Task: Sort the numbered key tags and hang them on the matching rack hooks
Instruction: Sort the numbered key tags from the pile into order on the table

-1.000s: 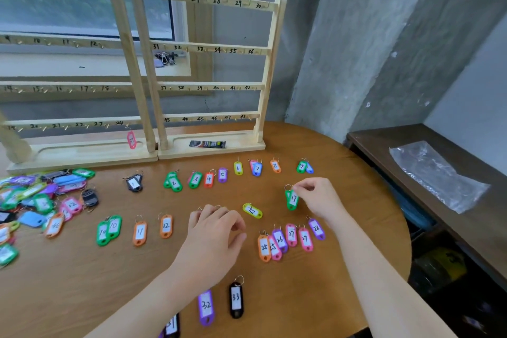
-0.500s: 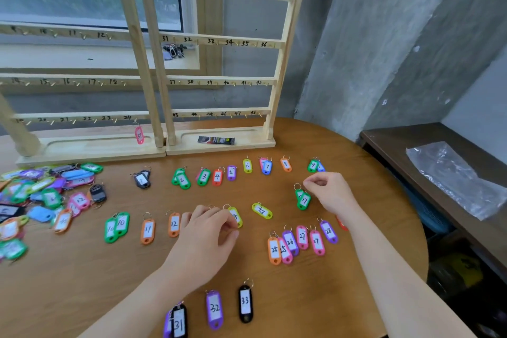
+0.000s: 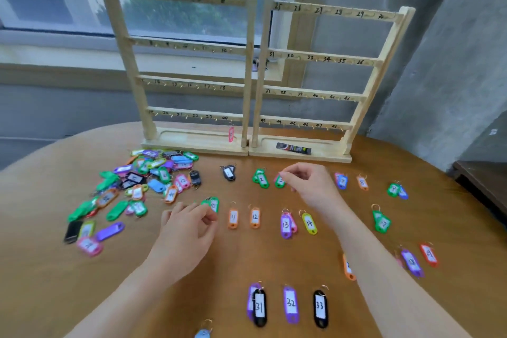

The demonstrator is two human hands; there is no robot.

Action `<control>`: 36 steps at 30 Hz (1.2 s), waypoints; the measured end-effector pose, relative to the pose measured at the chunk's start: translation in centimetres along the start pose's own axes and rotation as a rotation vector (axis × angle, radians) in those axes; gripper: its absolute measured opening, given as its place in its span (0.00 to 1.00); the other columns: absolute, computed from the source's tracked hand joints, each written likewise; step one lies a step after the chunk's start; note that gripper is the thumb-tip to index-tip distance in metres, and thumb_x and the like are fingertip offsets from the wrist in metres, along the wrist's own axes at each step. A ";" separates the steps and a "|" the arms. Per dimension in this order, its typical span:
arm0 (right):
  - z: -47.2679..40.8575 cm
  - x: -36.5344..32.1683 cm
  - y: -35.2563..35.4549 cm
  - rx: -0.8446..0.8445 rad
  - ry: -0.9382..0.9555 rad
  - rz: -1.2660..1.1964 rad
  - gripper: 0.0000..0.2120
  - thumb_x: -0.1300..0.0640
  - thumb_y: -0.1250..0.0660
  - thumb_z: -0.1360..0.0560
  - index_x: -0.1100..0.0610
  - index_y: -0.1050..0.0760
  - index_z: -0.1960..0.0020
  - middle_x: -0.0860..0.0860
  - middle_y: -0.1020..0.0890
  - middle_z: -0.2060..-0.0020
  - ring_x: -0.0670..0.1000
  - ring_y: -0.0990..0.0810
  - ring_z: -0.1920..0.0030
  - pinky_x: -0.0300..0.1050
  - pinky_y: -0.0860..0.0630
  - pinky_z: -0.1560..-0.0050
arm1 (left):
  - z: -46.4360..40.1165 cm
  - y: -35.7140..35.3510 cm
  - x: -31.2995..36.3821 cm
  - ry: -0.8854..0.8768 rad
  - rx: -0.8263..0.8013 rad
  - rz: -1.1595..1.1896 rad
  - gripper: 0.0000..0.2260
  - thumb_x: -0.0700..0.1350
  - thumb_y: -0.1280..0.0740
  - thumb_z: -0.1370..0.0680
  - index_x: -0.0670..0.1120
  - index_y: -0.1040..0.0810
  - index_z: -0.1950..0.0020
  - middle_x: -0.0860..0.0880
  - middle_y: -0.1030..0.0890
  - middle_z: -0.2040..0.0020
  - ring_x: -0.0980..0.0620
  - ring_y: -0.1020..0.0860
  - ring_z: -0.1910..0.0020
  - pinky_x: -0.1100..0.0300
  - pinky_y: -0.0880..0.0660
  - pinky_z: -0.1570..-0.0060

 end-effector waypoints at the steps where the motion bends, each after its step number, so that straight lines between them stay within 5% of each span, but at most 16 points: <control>1: -0.4 -1.0 -1.9 -0.036 0.011 0.010 0.04 0.54 0.29 0.22 0.51 0.16 0.55 0.44 0.17 0.64 0.39 0.23 0.64 0.37 0.26 0.58 | 0.4 1.1 -2.0 0.047 0.018 -0.001 0.04 0.51 0.34 0.20 0.59 0.24 0.54 0.62 0.23 0.56 0.57 0.32 0.48 0.57 0.43 0.47; 5: -1.3 -4.6 -9.5 -0.166 0.077 0.027 0.06 0.55 0.28 0.23 0.50 0.17 0.58 0.45 0.17 0.65 0.42 0.23 0.64 0.40 0.27 0.58 | 2.9 5.3 -10.3 0.162 0.126 0.068 0.12 0.45 0.31 0.22 0.62 0.26 0.59 0.62 0.21 0.58 0.53 0.26 0.51 0.48 0.30 0.46; 7: -0.8 -5.9 -14.0 -0.257 0.110 0.076 0.06 0.57 0.29 0.23 0.53 0.17 0.58 0.44 0.18 0.65 0.41 0.23 0.64 0.39 0.27 0.58 | 4.5 7.6 -13.4 0.193 0.245 0.055 0.07 0.45 0.33 0.23 0.59 0.22 0.55 0.59 0.20 0.57 0.49 0.23 0.53 0.47 0.26 0.50; 10: 1.1 -6.4 -21.2 -0.393 0.165 0.178 0.06 0.57 0.30 0.24 0.50 0.17 0.58 0.43 0.16 0.62 0.42 0.21 0.60 0.40 0.25 0.54 | 6.2 9.9 -17.1 0.312 0.354 -0.105 0.10 0.48 0.35 0.23 0.51 0.19 0.44 0.50 0.20 0.48 0.43 0.25 0.48 0.49 0.31 0.48; 14: 2.6 -7.1 -27.1 -0.427 0.239 0.295 0.07 0.56 0.33 0.23 0.54 0.16 0.50 0.45 0.17 0.59 0.45 0.21 0.57 0.40 0.27 0.55 | 6.3 9.8 -18.4 0.353 0.337 -0.171 0.16 0.52 0.27 0.24 0.53 0.21 0.38 0.52 0.25 0.41 0.47 0.30 0.40 0.50 0.35 0.42; 19: 2.2 -9.2 -30.0 -0.355 0.280 0.406 0.08 0.46 0.32 0.23 0.50 0.24 0.56 0.46 0.21 0.62 0.50 0.22 0.59 0.49 0.24 0.59 | 6.2 9.2 -18.3 0.314 0.322 -0.157 0.12 0.60 0.30 0.26 0.58 0.18 0.46 0.55 0.26 0.43 0.50 0.31 0.39 0.50 0.35 0.40; 22: 1.9 -9.2 -30.9 -0.307 0.261 0.474 0.12 0.42 0.33 0.22 0.51 0.23 0.51 0.48 0.20 0.57 0.51 0.21 0.55 0.47 0.25 0.59 | 6.2 9.5 -18.6 0.319 0.352 -0.129 0.07 0.56 0.25 0.26 0.60 0.16 0.49 0.55 0.25 0.44 0.50 0.30 0.39 0.49 0.34 0.40; 29: 1.9 -8.7 -30.5 -0.230 0.228 0.411 0.08 0.47 0.31 0.21 0.51 0.23 0.47 0.46 0.20 0.52 0.48 0.22 0.49 0.47 0.23 0.48 | 6.1 9.8 -18.5 0.281 0.428 -0.128 0.04 0.53 0.27 0.23 0.55 0.14 0.54 0.56 0.22 0.49 0.50 0.29 0.43 0.52 0.36 0.43; 36: 2.6 -8.5 -30.1 -0.291 0.224 0.340 0.06 0.50 0.33 0.20 0.53 0.24 0.52 0.46 0.22 0.56 0.48 0.24 0.53 0.44 0.28 0.55 | 6.4 10.9 -18.7 0.272 0.494 0.050 0.09 0.49 0.37 0.19 0.56 0.24 0.59 0.60 0.25 0.61 0.50 0.27 0.55 0.51 0.35 0.52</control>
Point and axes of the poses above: each hand's wrist, its own z-axis away from the middle knuckle, its own y-axis out of the back of the hand, x = y × z, the point moved 10 cm from there along -z, towards the middle knuckle
